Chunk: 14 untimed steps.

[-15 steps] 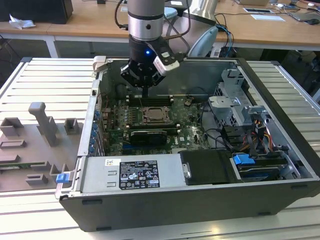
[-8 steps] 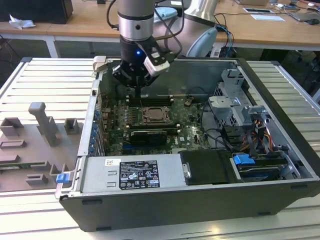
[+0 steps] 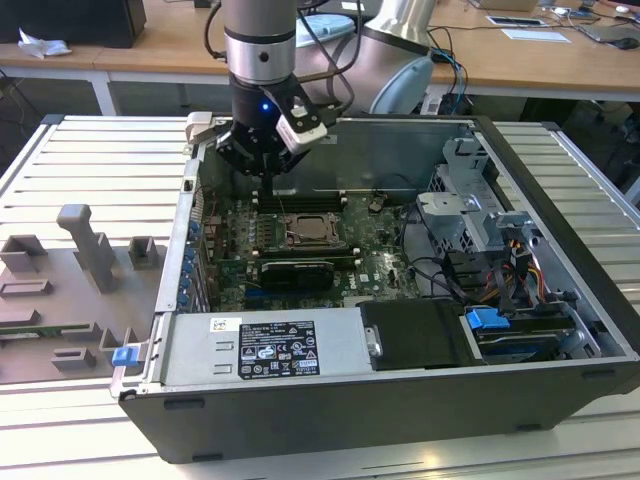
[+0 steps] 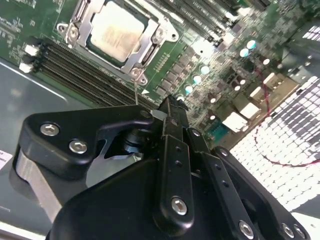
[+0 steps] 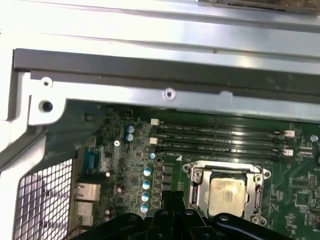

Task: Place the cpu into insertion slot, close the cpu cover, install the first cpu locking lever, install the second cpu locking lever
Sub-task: 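Install the first cpu locking lever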

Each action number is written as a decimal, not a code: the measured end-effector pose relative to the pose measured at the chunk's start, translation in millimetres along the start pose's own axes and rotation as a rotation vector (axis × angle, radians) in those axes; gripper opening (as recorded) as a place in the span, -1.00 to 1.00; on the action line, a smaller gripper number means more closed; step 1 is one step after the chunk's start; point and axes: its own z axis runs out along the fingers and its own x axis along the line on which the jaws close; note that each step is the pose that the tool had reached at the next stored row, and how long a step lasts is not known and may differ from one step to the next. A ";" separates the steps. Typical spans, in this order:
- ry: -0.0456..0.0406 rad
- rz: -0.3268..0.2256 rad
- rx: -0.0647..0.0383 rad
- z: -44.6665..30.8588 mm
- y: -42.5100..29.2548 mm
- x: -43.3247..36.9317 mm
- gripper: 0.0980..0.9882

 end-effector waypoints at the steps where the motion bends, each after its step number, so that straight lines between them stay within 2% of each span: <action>1: 0.0000 0.000 0.000 0.8 2.4 -0.1 -0.98; 4: 0.0000 0.001 0.000 2.6 9.4 -0.6 -0.98; 9: 0.0000 0.002 0.000 4.9 13.5 -6.6 -0.98; 12: 0.0000 0.001 0.000 6.9 13.8 -14.4 -0.98; 14: -0.0001 0.001 0.000 9.3 13.4 -24.3 -0.98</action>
